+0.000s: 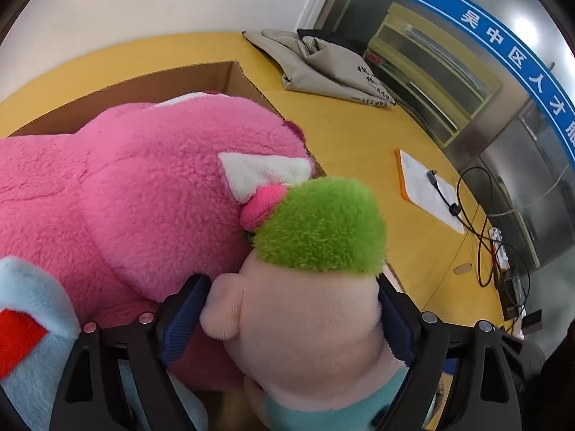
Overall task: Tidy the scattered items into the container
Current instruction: 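Lower the pig plush into the box beside the blue plush, open both grippers, then withdraw both grippers toward the clear phone case on the table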
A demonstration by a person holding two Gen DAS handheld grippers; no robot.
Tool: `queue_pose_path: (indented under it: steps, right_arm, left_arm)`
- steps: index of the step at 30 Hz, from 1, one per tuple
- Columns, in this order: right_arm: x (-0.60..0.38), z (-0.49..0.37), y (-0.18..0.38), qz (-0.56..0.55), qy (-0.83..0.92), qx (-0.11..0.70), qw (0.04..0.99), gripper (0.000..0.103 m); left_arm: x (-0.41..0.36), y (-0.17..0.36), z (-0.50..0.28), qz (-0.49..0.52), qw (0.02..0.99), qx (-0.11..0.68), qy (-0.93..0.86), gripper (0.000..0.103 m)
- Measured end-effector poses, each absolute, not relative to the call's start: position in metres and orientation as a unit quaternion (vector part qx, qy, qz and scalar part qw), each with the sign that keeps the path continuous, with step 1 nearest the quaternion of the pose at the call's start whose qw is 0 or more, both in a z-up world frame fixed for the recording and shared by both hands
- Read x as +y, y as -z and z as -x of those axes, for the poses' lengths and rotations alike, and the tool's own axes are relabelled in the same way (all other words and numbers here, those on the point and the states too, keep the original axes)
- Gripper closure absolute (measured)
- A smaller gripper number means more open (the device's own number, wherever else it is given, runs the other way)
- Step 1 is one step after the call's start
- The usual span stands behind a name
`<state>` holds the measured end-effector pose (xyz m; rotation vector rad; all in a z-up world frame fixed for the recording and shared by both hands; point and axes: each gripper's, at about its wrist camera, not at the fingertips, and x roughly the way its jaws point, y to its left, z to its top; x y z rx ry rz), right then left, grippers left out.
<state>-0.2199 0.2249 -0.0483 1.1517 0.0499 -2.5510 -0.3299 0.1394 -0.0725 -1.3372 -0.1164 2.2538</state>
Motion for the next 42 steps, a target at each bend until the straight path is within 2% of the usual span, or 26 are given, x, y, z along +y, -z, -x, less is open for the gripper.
queue_pose_path:
  steps: [2, 4, 6, 10, 18, 21, 26, 35, 42]
  right_arm:
    - [0.227, 0.216, 0.045, -0.406, 0.898, 0.006, 0.171, 0.056]
    - [0.239, 0.209, 0.036, -0.402, 0.897, -0.036, 0.182, 0.048]
    - [0.247, 0.194, 0.022, -0.385, 0.907, -0.052, 0.165, 0.018]
    - [0.251, 0.153, -0.007, -0.337, 0.923, -0.059, 0.176, 0.017]
    - [0.229, 0.125, -0.021, -0.333, 0.928, -0.024, 0.163, 0.017]
    - [0.221, 0.113, -0.026, -0.327, 0.932, -0.013, 0.154, 0.017]
    - [0.206, 0.096, -0.029, -0.32, 0.935, 0.025, 0.153, 0.017]
    - [0.193, 0.086, -0.029, -0.32, 0.933, 0.041, 0.157, 0.017]
    - [0.187, 0.082, -0.03, -0.32, 0.933, 0.046, 0.155, 0.017]
  left_arm:
    - [0.128, 0.059, 0.318, 0.477, 0.261, -0.069, -0.836, 0.014]
    - [0.112, 0.035, 0.294, 0.456, 0.261, -0.084, -0.846, 0.015]
    - [0.095, 0.011, 0.263, 0.423, 0.235, -0.069, -0.872, 0.012]
    - [0.056, -0.022, 0.194, 0.366, 0.209, -0.052, -0.905, 0.0]
    - [0.01, -0.008, 0.101, 0.368, 0.148, -0.041, -0.917, 0.0]
    - [-0.001, 0.0, 0.08, 0.367, 0.131, -0.058, -0.919, 0.0]
    - [-0.012, 0.005, 0.058, 0.361, 0.115, -0.082, -0.922, 0.0]
    - [-0.029, -0.001, 0.041, 0.334, 0.076, -0.088, -0.936, 0.0]
    - [-0.031, 0.004, 0.038, 0.339, 0.08, -0.091, -0.933, 0.0]
